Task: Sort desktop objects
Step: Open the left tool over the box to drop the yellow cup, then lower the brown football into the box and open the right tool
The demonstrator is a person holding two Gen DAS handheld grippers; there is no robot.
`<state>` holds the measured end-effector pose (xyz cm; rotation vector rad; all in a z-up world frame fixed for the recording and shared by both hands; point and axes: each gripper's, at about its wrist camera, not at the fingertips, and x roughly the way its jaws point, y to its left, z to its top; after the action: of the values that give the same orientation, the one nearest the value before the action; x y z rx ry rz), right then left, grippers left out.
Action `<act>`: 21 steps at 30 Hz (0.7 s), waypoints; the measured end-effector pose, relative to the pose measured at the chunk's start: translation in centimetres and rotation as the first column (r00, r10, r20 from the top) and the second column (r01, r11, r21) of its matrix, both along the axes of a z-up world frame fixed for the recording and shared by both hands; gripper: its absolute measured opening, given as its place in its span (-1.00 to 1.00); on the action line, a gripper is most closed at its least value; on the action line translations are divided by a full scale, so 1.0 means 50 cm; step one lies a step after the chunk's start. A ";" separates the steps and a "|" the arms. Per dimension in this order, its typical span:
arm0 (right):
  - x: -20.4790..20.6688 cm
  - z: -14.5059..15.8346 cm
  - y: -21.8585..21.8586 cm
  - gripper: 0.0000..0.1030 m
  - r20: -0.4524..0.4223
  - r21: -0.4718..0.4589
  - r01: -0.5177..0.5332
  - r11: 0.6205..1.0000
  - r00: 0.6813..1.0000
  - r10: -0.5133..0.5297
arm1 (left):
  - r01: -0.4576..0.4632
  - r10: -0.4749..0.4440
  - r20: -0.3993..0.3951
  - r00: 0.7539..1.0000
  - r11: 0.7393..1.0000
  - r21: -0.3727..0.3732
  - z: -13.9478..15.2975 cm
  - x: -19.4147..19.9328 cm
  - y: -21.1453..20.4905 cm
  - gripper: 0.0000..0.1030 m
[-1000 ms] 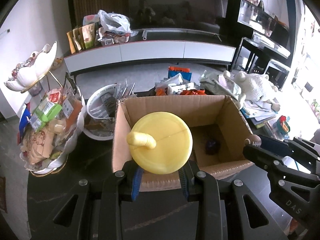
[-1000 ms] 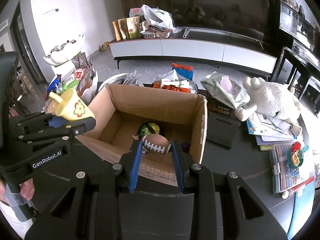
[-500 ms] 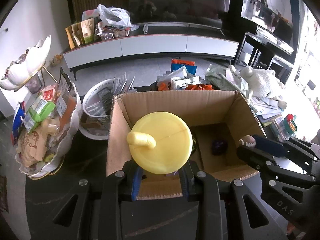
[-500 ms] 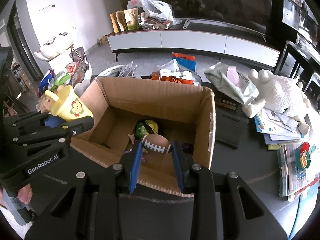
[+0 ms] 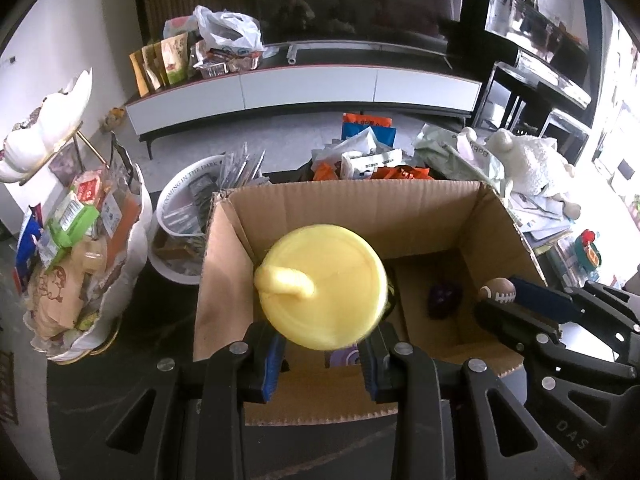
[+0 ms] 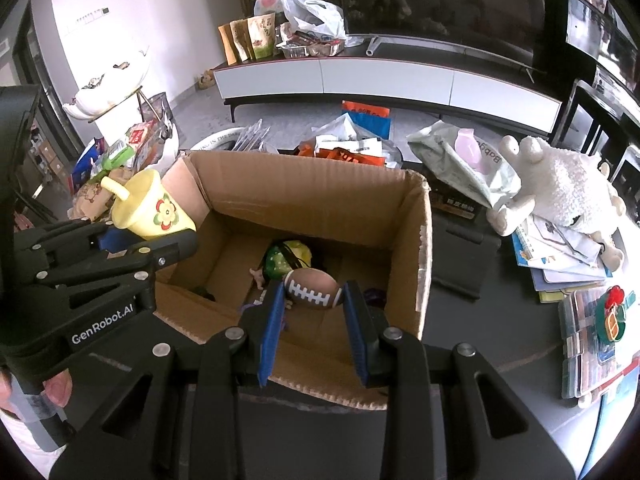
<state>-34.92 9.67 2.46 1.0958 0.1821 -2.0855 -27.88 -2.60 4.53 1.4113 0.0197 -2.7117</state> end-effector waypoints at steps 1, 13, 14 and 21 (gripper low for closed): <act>-0.001 0.000 0.001 -0.47 0.002 -0.001 0.001 1.000 1.000 -0.001 | -0.003 0.003 -0.007 1.000 1.000 -0.002 0.002 0.001 0.000 0.02; -0.002 -0.005 0.005 -0.47 0.010 -0.003 0.004 1.000 1.000 -0.004 | -0.038 0.040 -0.046 0.998 0.999 0.036 0.031 0.019 -0.028 0.95; -0.002 -0.005 0.004 -0.47 0.010 -0.004 0.004 1.000 1.000 -0.004 | -0.036 0.037 -0.049 0.998 0.999 0.033 0.034 0.023 -0.029 0.96; 0.003 -0.004 -0.004 -0.47 0.010 -0.001 -0.002 1.000 1.000 0.002 | -0.036 0.038 -0.070 0.997 0.999 0.028 0.043 0.047 -0.050 0.98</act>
<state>-34.76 9.46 2.27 1.1052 0.1768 -2.0781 -25.52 -5.13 6.66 1.3078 0.0863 -2.7399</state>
